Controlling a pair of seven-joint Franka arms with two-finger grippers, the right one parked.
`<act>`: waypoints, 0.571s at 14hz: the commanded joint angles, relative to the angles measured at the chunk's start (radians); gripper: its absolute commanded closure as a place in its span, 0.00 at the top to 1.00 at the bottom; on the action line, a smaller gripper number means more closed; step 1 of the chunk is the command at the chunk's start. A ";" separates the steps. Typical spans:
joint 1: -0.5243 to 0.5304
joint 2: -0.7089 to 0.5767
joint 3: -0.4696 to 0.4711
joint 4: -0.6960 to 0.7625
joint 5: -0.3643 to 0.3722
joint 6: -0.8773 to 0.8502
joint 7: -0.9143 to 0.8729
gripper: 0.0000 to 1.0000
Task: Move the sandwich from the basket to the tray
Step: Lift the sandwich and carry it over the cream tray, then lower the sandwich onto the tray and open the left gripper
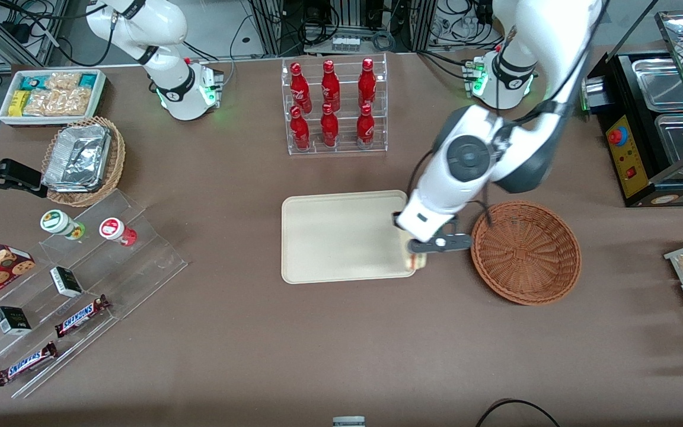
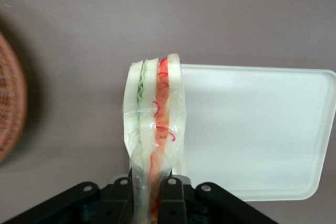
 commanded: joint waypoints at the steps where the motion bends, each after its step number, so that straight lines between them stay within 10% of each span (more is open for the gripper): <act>1: -0.077 0.115 0.009 0.104 0.009 0.004 -0.028 0.00; 8: -0.205 0.270 0.012 0.186 0.097 0.053 -0.145 0.00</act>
